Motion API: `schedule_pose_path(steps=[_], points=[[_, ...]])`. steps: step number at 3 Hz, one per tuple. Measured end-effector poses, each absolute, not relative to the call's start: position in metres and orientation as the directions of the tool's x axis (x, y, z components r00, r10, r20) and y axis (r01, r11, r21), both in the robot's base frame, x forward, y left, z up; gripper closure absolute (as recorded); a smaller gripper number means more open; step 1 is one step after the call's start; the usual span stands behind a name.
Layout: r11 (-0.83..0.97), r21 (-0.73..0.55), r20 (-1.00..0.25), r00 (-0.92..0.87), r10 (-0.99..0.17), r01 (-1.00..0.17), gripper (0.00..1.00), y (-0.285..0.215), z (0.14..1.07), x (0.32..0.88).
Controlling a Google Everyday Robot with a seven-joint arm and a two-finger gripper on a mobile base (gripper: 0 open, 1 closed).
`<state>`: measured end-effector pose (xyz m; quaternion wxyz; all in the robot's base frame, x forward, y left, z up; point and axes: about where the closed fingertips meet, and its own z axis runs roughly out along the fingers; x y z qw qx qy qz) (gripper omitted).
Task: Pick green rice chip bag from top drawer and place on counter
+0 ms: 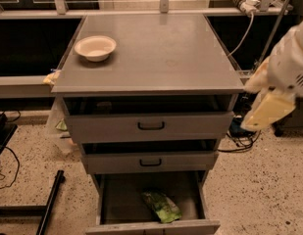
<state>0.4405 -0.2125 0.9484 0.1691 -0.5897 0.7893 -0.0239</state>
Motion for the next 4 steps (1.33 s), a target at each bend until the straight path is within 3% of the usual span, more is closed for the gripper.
schedule_pose_path(steps=[2,3,4], points=[[0.43,-0.009,-0.372,-0.396,-0.84,-0.903,0.88,-0.155,0.77,0.43],[0.433,0.01,-0.371,-0.405,-0.836,-0.901,1.0,-0.149,0.73,0.423],[0.433,0.008,-0.37,-0.405,-0.836,-0.901,1.0,-0.15,0.731,0.423]])
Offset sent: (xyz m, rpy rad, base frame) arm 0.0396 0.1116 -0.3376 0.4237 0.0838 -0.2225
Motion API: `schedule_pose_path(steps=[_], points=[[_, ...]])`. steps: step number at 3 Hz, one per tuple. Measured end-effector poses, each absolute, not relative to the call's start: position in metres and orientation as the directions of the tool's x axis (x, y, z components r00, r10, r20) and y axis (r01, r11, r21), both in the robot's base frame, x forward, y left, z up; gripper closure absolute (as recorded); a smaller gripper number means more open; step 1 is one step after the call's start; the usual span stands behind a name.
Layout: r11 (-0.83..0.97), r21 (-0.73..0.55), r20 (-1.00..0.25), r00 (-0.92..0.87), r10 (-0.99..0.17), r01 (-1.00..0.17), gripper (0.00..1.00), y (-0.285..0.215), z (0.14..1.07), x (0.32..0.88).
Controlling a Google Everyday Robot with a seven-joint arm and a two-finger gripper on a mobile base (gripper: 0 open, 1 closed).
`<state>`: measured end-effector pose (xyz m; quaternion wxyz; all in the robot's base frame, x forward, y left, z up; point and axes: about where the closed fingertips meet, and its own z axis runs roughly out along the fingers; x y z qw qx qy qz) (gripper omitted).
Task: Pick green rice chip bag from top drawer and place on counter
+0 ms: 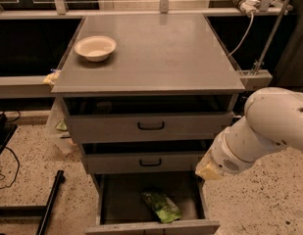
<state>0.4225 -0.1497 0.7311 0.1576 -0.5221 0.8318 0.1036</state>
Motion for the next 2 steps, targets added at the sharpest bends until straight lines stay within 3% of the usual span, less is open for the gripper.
schedule_pose_path(steps=[2], points=[[0.446,0.031,-0.411,-0.418,-0.81,-0.894,1.0,-0.145,0.629,0.422]])
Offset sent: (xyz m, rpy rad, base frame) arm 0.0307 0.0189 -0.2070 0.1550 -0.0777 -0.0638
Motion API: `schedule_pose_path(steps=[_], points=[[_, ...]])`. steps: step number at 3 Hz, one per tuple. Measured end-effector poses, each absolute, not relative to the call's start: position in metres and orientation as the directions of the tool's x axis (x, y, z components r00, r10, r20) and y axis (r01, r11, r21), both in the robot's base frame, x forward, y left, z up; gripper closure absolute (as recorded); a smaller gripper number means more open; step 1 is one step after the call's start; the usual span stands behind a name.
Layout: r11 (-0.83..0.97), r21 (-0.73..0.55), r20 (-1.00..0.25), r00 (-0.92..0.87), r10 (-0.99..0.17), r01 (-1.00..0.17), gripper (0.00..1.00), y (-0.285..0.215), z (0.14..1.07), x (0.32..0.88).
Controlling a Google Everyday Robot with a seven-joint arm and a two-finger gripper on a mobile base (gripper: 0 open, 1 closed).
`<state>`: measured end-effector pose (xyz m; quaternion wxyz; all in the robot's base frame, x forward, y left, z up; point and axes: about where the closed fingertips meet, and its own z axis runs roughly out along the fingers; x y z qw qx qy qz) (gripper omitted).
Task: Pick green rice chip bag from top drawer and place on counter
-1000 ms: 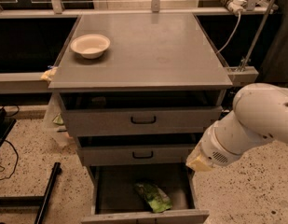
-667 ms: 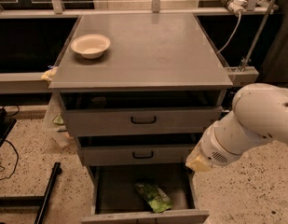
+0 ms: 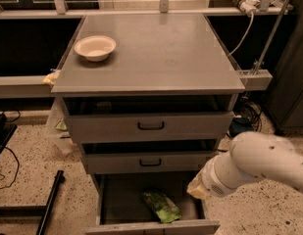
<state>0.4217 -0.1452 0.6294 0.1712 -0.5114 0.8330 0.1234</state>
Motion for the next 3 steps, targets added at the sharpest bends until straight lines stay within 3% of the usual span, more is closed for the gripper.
schedule_pose_path(steps=[1,3], points=[[0.447,0.052,-0.49,-0.412,-0.768,-0.893,1.0,-0.122,0.56,0.441],[0.48,0.048,-0.529,-0.43,-0.732,-0.876,1.0,-0.117,0.54,0.454]])
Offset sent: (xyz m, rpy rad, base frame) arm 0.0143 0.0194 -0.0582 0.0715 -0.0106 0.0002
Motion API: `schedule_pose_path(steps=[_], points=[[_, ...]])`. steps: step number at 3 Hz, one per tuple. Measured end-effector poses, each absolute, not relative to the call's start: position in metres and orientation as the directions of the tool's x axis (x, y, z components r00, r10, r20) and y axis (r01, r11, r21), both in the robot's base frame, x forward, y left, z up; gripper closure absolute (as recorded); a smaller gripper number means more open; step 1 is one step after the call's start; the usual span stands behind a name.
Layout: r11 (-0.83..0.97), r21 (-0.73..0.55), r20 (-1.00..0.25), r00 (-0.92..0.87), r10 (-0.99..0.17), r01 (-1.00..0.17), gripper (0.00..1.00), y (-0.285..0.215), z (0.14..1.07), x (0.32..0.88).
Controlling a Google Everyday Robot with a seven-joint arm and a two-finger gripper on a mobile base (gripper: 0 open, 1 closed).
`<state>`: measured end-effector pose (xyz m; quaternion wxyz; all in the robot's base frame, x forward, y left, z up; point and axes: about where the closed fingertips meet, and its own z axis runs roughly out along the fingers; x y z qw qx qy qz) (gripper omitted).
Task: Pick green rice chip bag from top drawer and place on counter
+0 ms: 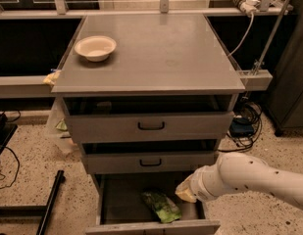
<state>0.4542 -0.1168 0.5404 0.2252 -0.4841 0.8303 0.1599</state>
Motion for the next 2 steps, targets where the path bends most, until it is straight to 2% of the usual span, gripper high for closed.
schedule_pose_path(steps=[2], points=[[0.511,-0.004,-0.569,-0.419,-0.708,-0.859,1.0,-0.114,0.496,0.458]])
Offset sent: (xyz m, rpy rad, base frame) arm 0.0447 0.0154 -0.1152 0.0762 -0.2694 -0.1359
